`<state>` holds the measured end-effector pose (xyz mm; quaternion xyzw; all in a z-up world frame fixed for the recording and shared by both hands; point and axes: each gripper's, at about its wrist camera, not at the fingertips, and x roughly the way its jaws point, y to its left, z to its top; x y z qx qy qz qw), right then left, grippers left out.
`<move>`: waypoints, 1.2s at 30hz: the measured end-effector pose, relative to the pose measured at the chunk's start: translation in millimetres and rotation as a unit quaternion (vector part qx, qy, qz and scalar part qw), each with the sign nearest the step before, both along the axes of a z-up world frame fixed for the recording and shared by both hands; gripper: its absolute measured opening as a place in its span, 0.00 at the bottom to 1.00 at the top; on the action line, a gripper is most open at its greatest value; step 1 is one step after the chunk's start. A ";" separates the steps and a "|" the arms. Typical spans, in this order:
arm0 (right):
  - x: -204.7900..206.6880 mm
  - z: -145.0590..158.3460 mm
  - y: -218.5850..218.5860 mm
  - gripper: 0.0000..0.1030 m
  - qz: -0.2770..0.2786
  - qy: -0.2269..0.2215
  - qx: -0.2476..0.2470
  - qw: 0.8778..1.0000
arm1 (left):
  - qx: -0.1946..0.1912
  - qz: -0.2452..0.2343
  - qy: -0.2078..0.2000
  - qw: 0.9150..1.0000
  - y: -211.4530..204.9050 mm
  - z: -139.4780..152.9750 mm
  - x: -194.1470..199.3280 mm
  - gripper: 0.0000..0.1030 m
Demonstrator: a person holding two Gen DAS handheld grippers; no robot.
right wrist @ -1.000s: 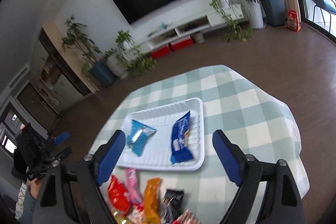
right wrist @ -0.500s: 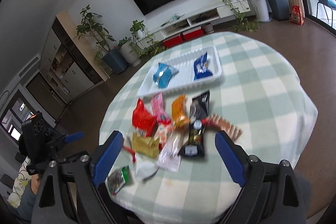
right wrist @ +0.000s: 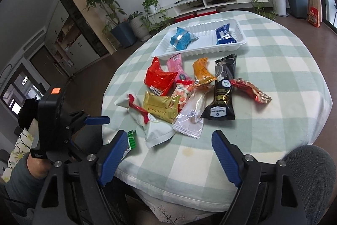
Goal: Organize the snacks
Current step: 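Move both grippers back over the snack pile, then grasp the green-topped nut bag with left while right grasps white-red long packet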
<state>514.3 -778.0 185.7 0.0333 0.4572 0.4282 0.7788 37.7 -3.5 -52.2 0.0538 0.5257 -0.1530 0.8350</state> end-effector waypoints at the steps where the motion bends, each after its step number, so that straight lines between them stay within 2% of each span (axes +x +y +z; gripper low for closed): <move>1: -0.5 -0.9 3.6 0.81 0.007 0.000 -0.004 1.000 | -0.002 -0.002 0.002 1.000 0.2 -1.0 0.9 0.99; 4: -3.1 -4.0 19.0 0.80 0.037 -0.006 -0.027 0.999 | -0.009 -0.006 0.008 1.000 -0.2 -3.3 5.6 0.98; 6: -5.8 -7.4 31.6 0.75 0.063 -0.012 -0.049 0.997 | -0.013 -0.009 0.014 1.000 -1.5 -4.8 8.9 0.92; 10: -7.0 -11.0 47.8 0.71 0.102 -0.009 -0.065 0.993 | -0.012 -0.013 0.032 0.999 -3.5 -12.5 13.1 0.59; 16: -1.4 -9.4 67.9 0.68 0.152 -0.008 -0.075 0.986 | -0.011 -0.015 0.029 0.999 -0.3 -11.1 11.1 0.47; 20: -1.6 -6.1 88.2 0.64 0.199 -0.025 -0.088 0.976 | -0.021 -0.009 0.025 0.999 3.5 -10.0 8.7 0.36; 26: 2.6 -8.8 113.3 0.59 0.238 -0.029 -0.110 0.965 | -0.034 0.007 0.016 0.999 7.4 -9.1 1.3 0.30; 33: 12.6 -14.2 130.6 0.55 0.251 -0.033 -0.139 0.958 | -0.057 0.028 0.004 0.998 16.6 -7.1 -9.9 0.30; 36: 10.8 -22.5 137.0 0.46 0.268 -0.029 -0.170 0.948 | -0.061 0.034 0.005 0.998 20.9 -9.8 -12.1 0.30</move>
